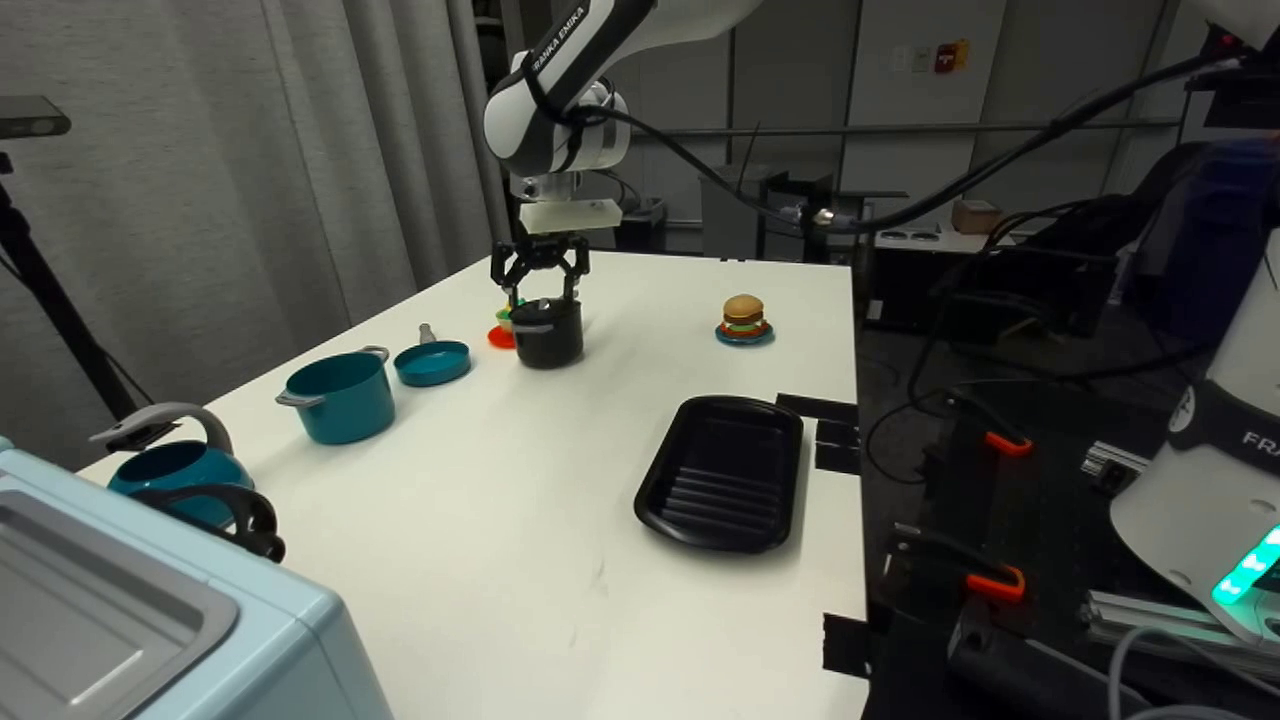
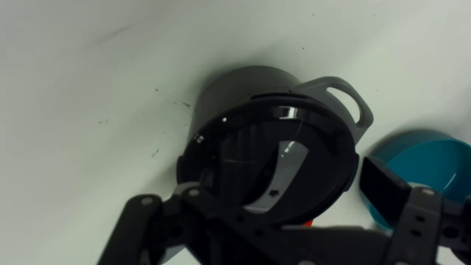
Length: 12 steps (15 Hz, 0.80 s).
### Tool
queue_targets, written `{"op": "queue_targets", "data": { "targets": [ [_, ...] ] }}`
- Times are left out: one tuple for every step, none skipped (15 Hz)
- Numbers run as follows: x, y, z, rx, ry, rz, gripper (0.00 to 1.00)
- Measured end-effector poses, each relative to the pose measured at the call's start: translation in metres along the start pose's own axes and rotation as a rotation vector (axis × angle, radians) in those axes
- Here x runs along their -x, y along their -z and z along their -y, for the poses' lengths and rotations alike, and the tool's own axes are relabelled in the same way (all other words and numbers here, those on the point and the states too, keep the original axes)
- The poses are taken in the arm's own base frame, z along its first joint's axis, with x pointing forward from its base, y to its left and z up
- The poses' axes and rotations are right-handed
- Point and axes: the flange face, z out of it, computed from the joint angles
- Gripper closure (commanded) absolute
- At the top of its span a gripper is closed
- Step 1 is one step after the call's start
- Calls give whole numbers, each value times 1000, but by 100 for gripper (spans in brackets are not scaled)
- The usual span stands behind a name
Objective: Take the lid off the black pot and put it on the counter
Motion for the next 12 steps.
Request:
{"op": "queue_targets", "data": {
  "targets": [
    [-2, 1, 0, -1, -5, -4, 41],
    [-3, 2, 0, -1, -9, -8, 51],
    [-4, 2, 0, -2, -11, -11, 58],
    [-5, 2, 1, -3, -13, -13, 64],
    [-6, 3, 1, -3, -16, -15, 73],
    [-7, 3, 1, -4, -20, -17, 79],
    [-7, 3, 1, -4, -24, -18, 88],
    [-7, 3, 0, -4, -29, -18, 95],
    [-8, 2, -1, -3, -36, -18, 99],
    [-8, 1, -2, -3, -43, -17, 98],
    [-8, -1, -2, -3, -50, -16, 96],
    [-8, -3, -2, -3, -55, -16, 96]
  ]
}}
